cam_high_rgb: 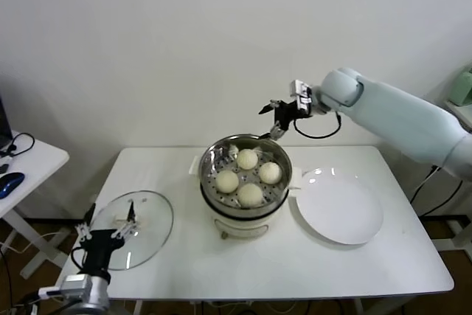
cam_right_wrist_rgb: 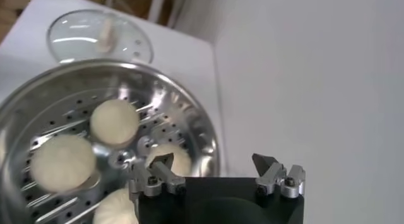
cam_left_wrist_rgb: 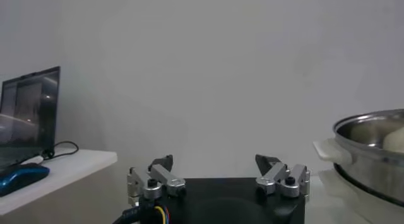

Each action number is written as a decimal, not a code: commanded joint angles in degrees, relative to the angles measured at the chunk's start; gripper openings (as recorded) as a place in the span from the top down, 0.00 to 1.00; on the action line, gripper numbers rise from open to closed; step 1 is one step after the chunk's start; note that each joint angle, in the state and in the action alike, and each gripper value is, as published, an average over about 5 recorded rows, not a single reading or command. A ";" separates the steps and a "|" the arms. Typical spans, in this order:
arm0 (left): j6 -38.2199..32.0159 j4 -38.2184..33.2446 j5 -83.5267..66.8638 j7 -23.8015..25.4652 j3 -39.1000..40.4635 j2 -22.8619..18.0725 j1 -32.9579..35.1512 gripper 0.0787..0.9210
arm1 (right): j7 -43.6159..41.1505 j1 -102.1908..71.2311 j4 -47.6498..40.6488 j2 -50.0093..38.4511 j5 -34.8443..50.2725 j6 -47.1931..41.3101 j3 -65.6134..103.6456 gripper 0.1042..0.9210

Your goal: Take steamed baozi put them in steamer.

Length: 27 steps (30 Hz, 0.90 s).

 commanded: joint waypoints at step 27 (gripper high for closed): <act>-1.49 0.76 -1.41 3.99 -2.34 0.43 -3.50 0.12 | 36.97 -89.79 32.10 11.38 -15.04 11.73 86.30 0.12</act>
